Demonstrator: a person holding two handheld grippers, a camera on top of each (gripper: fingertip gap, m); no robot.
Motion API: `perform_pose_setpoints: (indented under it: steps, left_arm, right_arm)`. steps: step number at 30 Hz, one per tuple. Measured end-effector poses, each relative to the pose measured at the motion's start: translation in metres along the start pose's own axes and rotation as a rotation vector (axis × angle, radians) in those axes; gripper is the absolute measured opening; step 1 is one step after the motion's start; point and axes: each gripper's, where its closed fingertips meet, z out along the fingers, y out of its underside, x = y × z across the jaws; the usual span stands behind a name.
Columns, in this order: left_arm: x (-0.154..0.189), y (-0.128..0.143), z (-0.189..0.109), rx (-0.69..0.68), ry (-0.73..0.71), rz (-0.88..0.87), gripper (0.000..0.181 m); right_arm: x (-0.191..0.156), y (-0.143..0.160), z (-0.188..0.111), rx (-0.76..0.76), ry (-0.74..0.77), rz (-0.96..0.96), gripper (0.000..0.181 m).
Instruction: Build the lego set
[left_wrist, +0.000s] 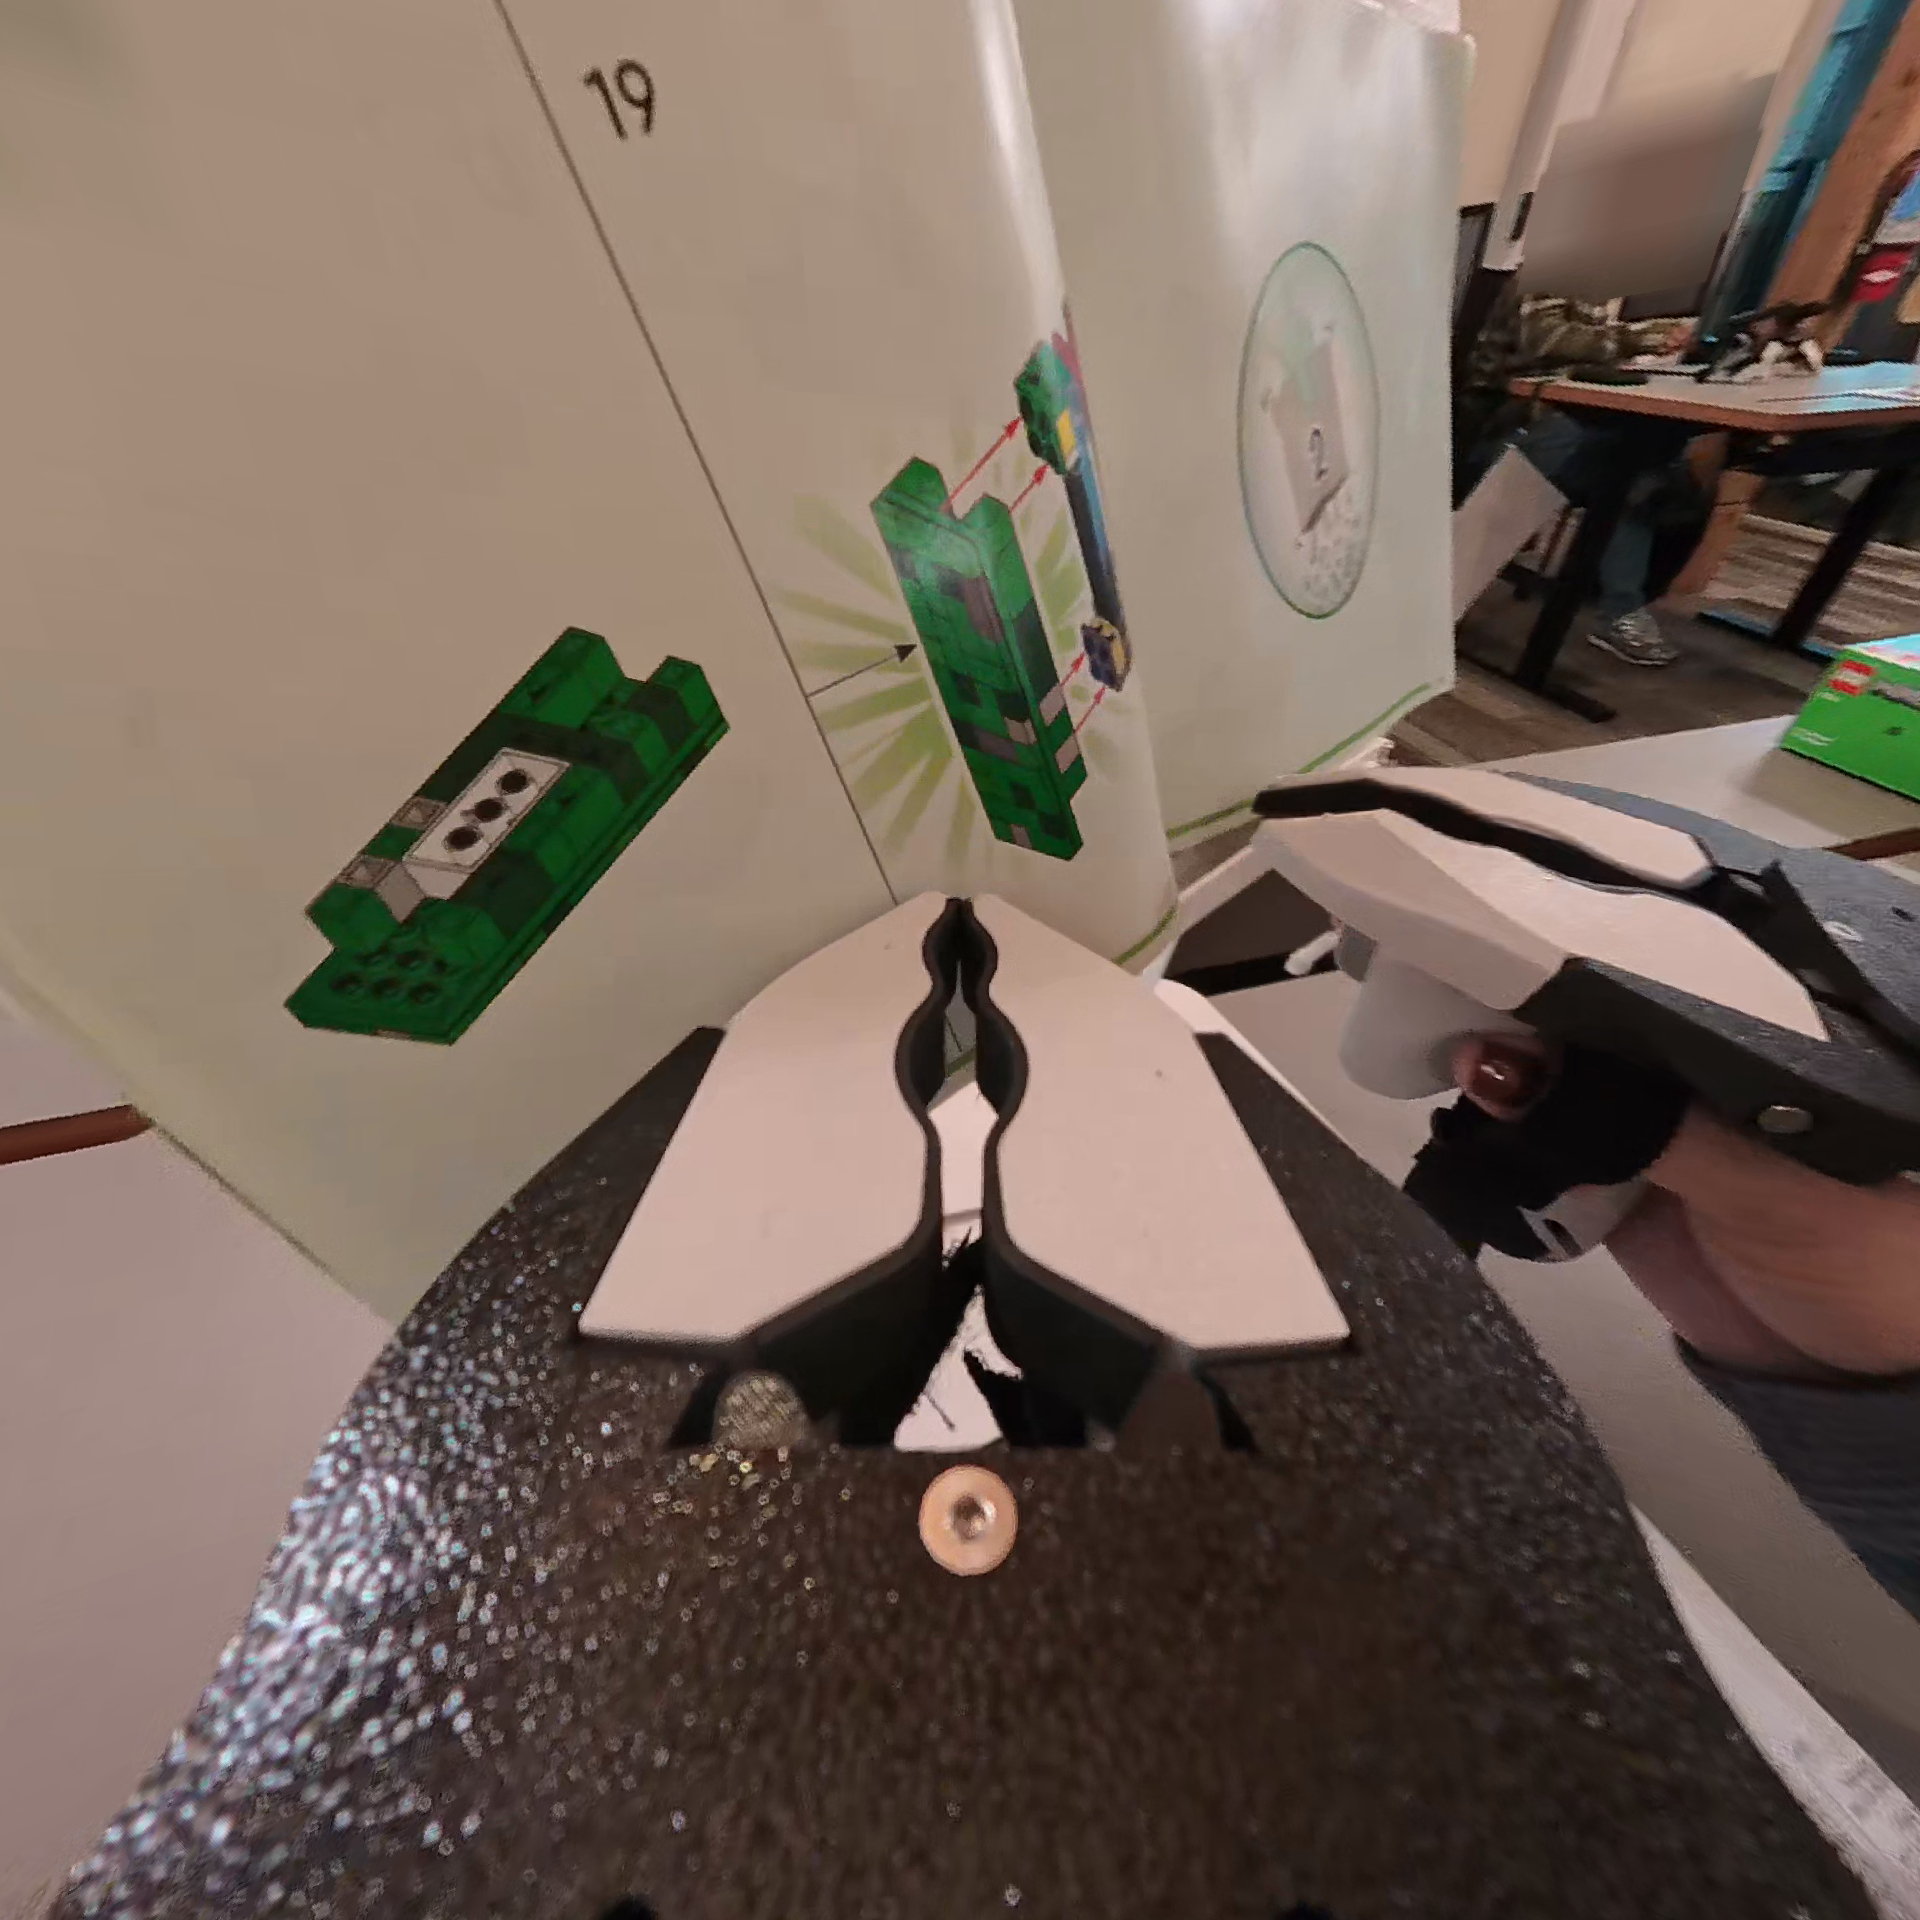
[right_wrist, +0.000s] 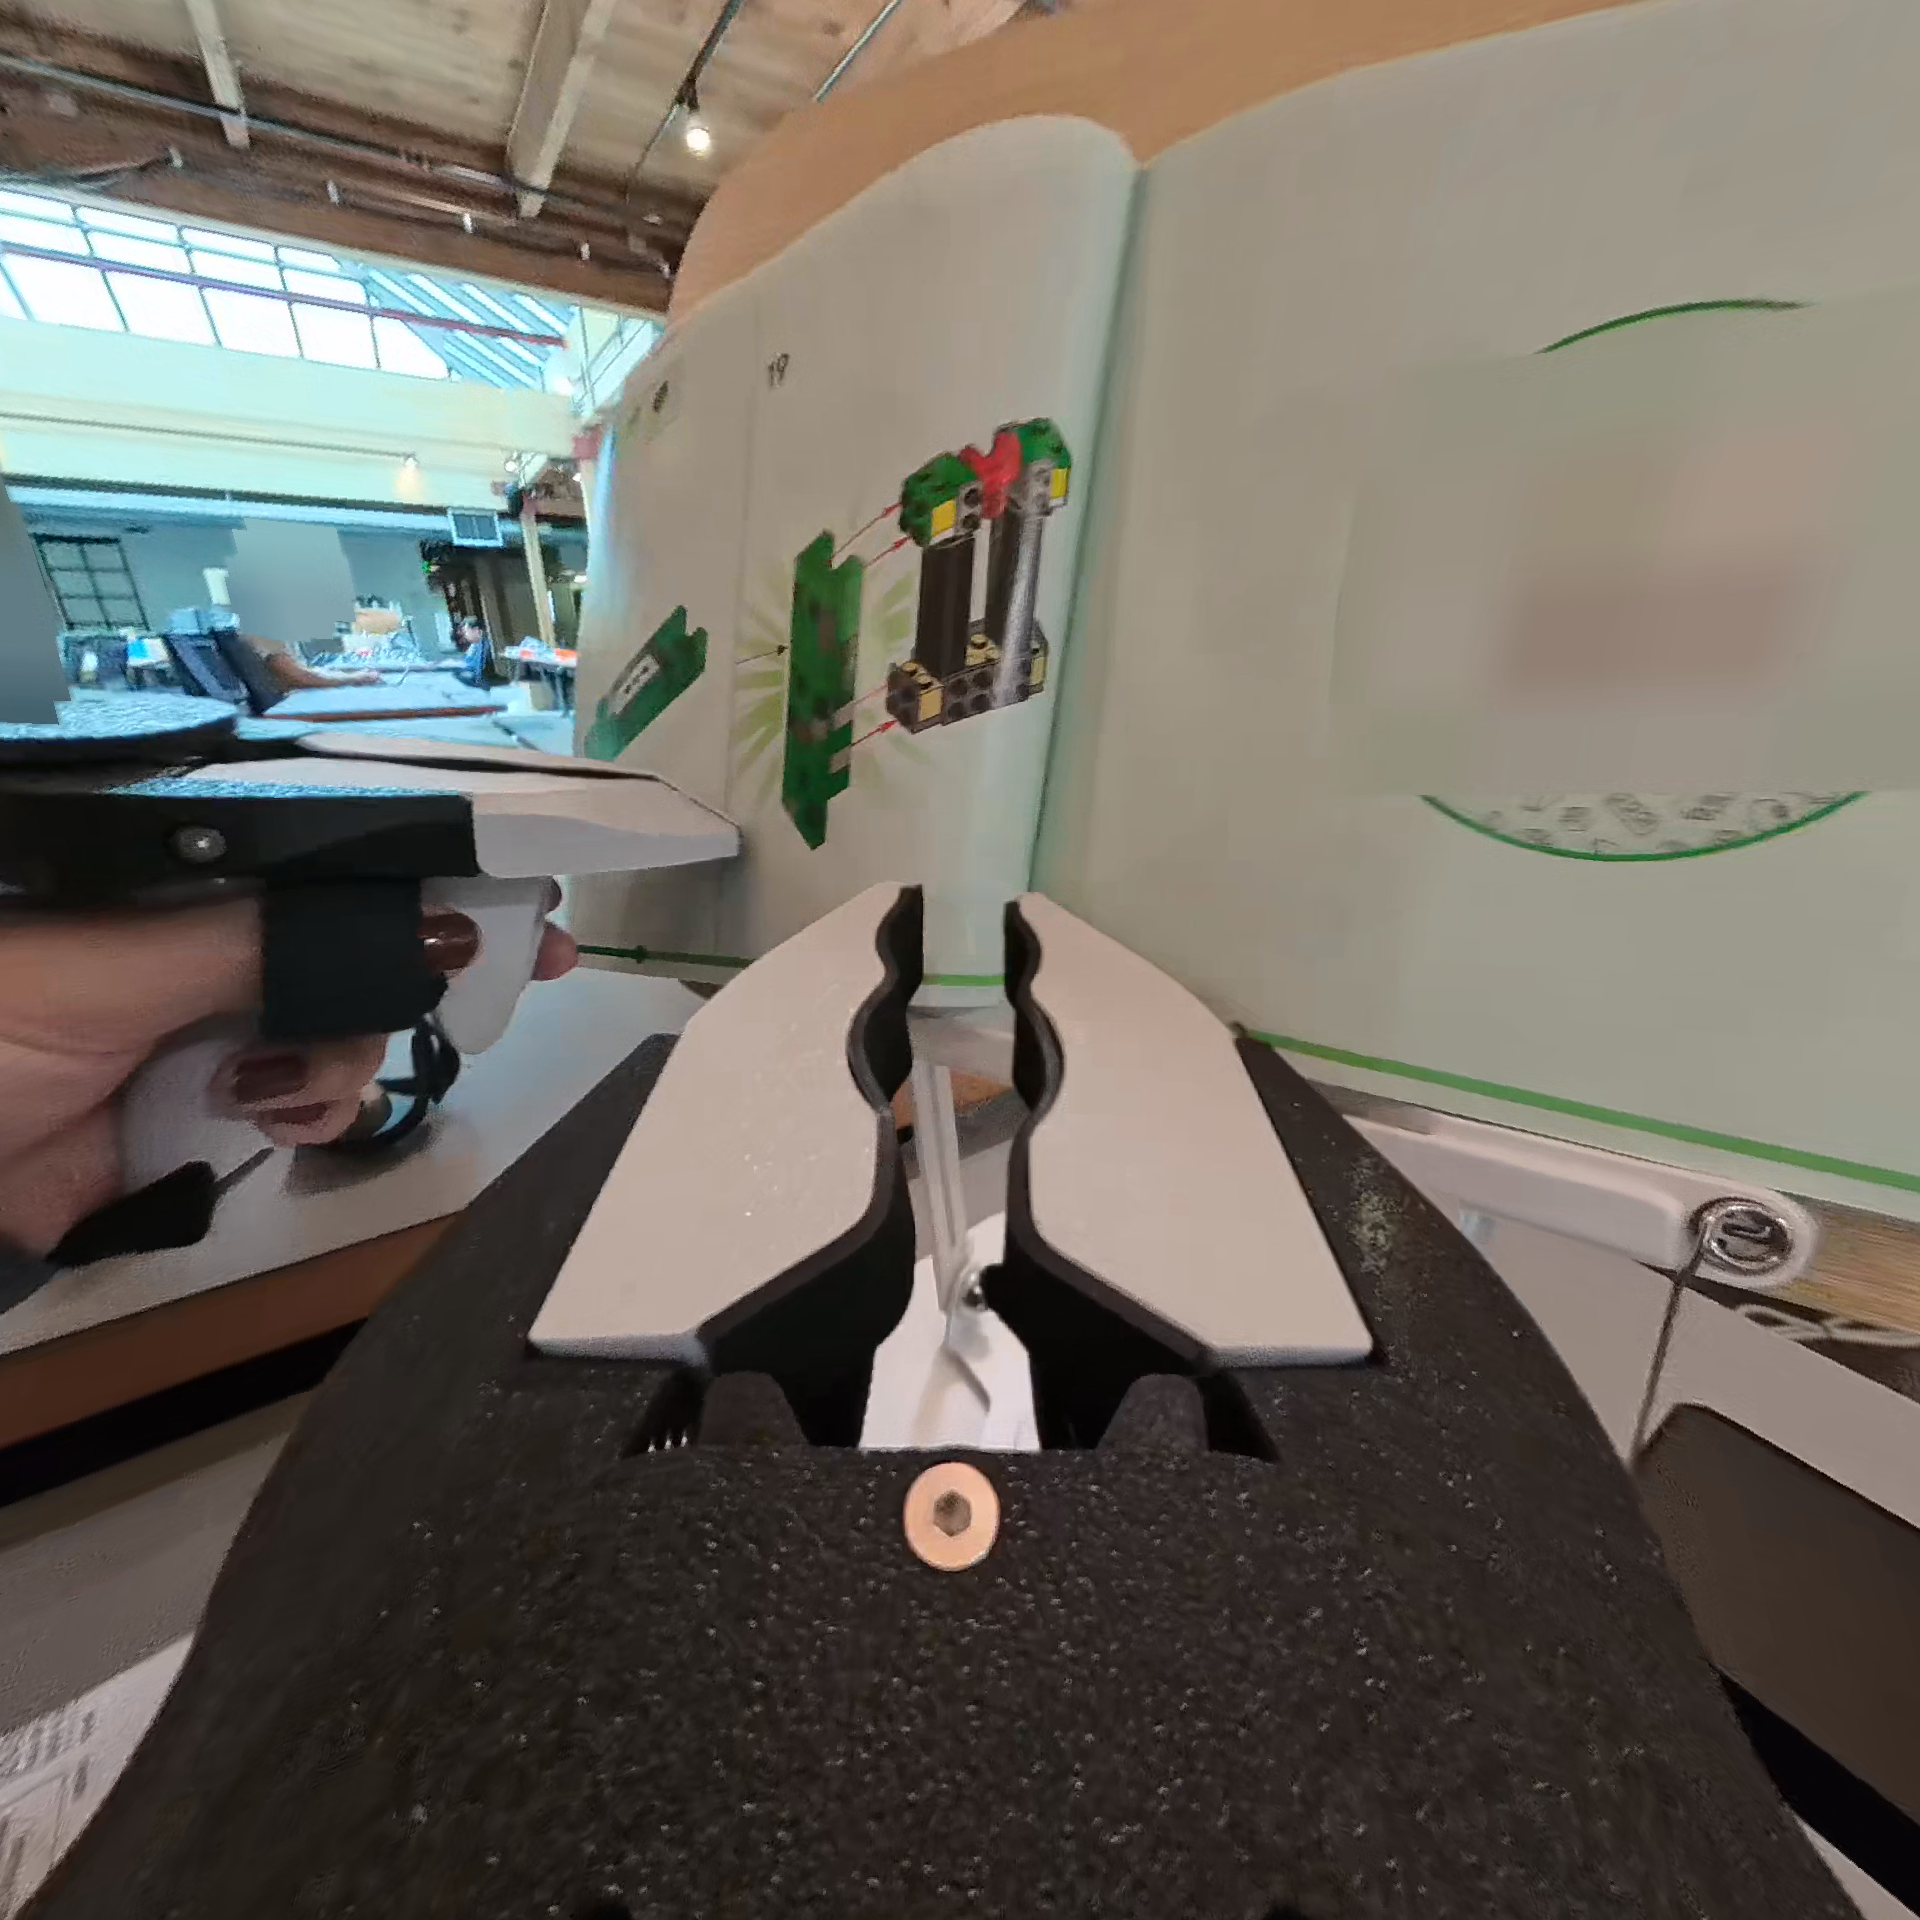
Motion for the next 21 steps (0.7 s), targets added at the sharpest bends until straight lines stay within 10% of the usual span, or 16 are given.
perform_pose_setpoints:
  steps: [21]
  left_arm:
    - [0.033, -0.010, 0.000, 0.084, 0.206, 0.015, 0.000]
  right_arm:
    - [-0.028, 0.020, 0.023, -0.066, -0.071, 0.095, 0.040]
